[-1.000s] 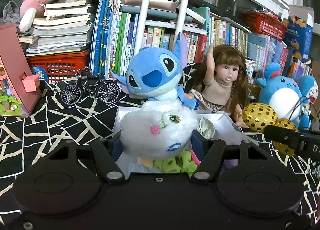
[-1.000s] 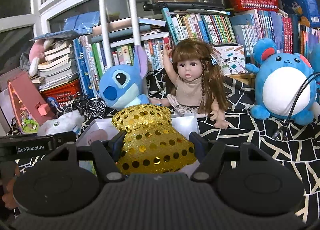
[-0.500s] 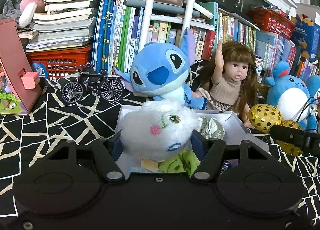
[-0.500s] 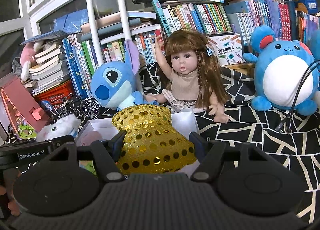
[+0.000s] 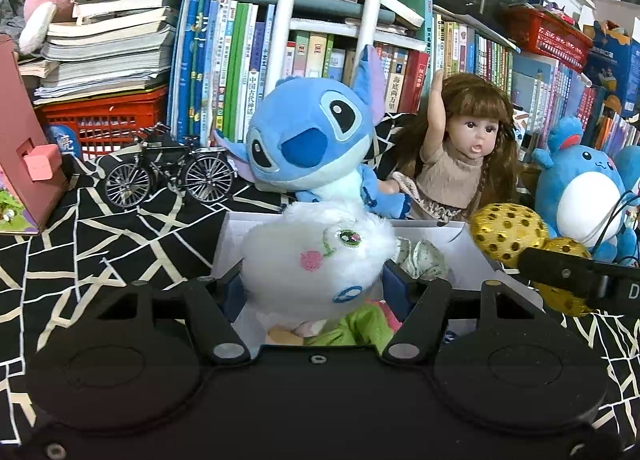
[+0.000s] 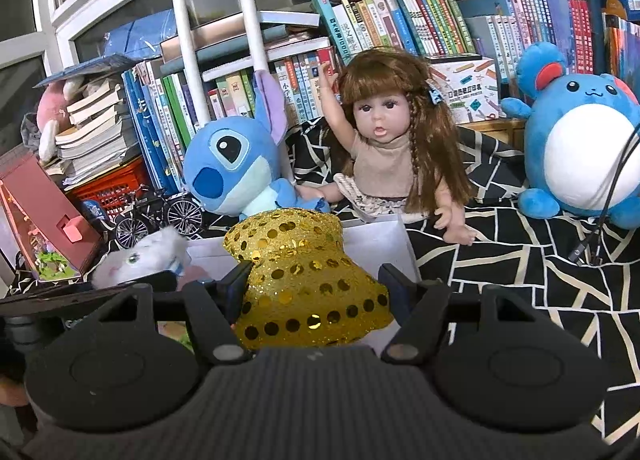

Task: Organize soft objects
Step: 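Carry the gold bow and white plush over the white box with both tools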

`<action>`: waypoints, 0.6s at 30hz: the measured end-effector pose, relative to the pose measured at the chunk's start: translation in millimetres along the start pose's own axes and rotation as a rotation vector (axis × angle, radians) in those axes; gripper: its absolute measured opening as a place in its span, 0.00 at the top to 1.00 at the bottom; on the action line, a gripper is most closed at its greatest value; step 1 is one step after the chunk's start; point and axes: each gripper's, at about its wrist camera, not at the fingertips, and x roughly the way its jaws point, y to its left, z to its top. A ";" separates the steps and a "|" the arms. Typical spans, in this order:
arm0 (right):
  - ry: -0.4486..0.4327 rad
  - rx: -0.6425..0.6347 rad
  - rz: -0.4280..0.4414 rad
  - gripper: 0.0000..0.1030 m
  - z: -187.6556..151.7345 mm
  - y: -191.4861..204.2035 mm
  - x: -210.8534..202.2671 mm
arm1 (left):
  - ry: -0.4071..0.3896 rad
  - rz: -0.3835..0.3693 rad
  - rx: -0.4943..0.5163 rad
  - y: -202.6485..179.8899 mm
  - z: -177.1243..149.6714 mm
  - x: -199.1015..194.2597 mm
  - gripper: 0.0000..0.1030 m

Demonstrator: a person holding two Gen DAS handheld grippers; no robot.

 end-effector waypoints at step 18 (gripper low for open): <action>0.072 0.120 0.053 0.31 5.8 5.7 33.6 | 0.034 -0.010 -0.023 -5.9 -3.8 29.4 0.37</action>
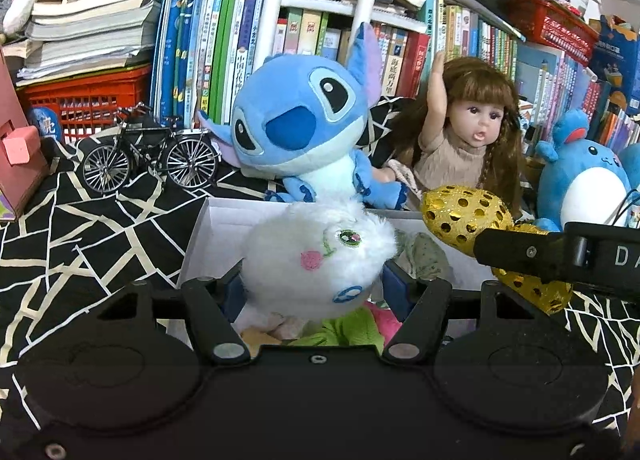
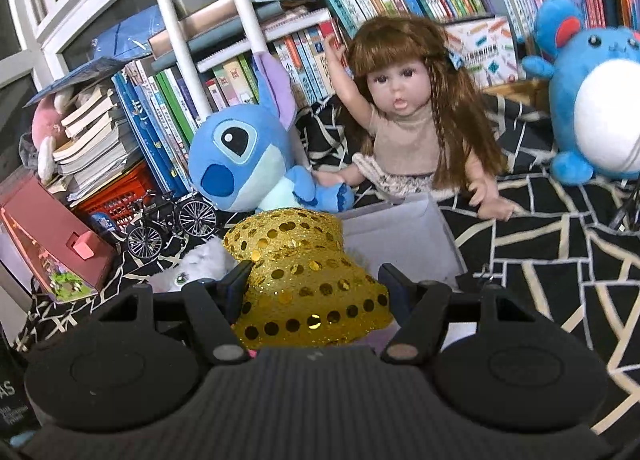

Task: Organize soft objects
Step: 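Carry the gold bow and white plush over the white box with both tools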

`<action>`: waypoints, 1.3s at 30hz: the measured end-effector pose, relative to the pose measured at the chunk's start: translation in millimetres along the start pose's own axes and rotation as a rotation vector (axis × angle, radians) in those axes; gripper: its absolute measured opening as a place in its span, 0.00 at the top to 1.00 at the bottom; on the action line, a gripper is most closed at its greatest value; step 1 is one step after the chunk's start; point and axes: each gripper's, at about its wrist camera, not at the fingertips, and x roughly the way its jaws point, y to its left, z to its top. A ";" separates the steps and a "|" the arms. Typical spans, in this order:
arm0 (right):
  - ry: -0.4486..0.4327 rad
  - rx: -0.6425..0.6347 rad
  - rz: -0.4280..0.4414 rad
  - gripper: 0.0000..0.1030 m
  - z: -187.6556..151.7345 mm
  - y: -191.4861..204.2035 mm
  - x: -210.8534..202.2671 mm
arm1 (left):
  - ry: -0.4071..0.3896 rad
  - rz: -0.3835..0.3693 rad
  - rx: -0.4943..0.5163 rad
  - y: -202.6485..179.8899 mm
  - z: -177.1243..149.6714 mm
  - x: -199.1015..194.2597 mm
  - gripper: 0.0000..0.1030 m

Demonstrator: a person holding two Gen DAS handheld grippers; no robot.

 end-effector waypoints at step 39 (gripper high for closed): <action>0.043 0.073 0.013 0.20 -7.5 -1.7 31.3 | 0.004 0.035 0.069 -4.3 -13.7 13.0 0.34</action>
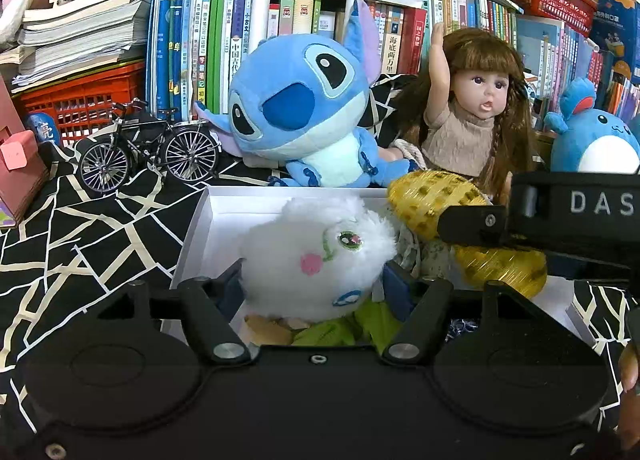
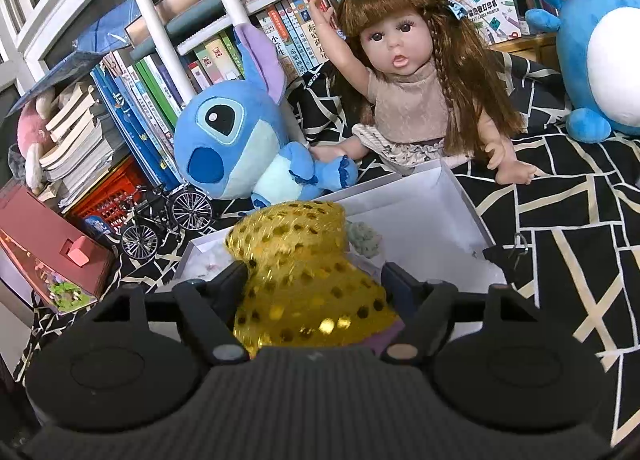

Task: Organize soft objects
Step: 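Carry the gold bow and white plush over the white box with both tools, then open both tools to drop the gold bow and white plush into the box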

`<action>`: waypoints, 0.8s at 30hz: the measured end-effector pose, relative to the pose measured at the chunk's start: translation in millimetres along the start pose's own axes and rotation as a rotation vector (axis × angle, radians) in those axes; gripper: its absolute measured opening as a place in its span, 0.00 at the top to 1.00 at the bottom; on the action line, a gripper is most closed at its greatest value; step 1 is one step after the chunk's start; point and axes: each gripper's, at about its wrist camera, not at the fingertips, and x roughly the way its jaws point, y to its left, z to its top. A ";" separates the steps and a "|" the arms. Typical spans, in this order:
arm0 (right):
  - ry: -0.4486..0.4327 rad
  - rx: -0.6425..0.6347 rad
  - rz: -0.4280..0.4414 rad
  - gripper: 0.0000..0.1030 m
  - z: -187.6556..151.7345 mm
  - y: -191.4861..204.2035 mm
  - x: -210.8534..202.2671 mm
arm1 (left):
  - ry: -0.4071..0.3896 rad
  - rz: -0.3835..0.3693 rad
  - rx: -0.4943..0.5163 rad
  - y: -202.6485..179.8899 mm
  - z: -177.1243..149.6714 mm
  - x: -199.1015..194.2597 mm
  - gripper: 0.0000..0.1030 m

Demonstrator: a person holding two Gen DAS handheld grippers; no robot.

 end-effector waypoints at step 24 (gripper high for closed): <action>-0.006 -0.023 0.007 0.37 -3.4 11.1 -9.9 | -0.006 0.005 -0.015 5.6 -6.4 -14.4 0.17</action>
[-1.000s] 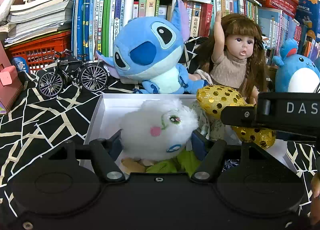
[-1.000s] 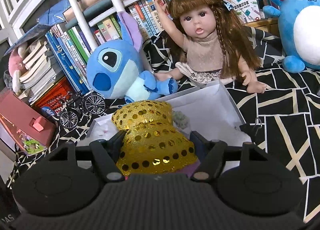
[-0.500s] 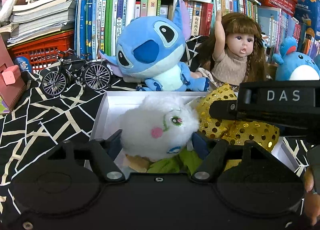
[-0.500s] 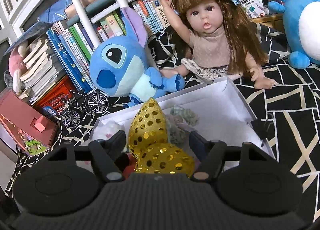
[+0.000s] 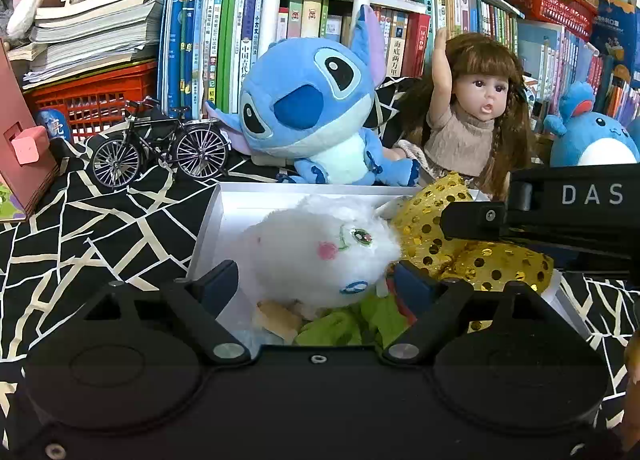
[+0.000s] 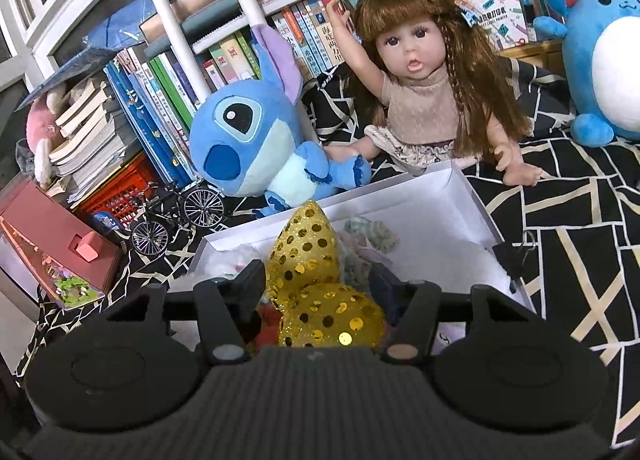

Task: Organize soft objects
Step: 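Open both tools to drop the gold bow and white plush into the box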

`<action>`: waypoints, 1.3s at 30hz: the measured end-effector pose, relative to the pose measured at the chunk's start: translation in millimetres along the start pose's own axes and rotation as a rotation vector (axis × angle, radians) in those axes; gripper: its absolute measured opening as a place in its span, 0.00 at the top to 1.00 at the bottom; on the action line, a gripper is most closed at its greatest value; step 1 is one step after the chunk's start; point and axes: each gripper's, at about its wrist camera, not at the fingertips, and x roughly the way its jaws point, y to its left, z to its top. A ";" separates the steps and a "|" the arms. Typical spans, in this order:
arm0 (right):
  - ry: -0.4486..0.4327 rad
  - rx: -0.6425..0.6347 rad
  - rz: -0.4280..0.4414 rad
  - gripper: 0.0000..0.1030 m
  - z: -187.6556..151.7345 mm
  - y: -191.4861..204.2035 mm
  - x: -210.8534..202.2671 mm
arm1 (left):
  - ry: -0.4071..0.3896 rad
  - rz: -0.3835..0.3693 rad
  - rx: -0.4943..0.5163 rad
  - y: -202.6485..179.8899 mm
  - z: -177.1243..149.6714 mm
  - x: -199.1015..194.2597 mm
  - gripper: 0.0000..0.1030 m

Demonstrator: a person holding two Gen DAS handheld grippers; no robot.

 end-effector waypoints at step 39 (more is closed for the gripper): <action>-0.229 -0.259 -0.022 0.04 -59.6 0.4 -122.2 | -0.088 -0.050 0.037 8.9 -47.3 -127.5 0.15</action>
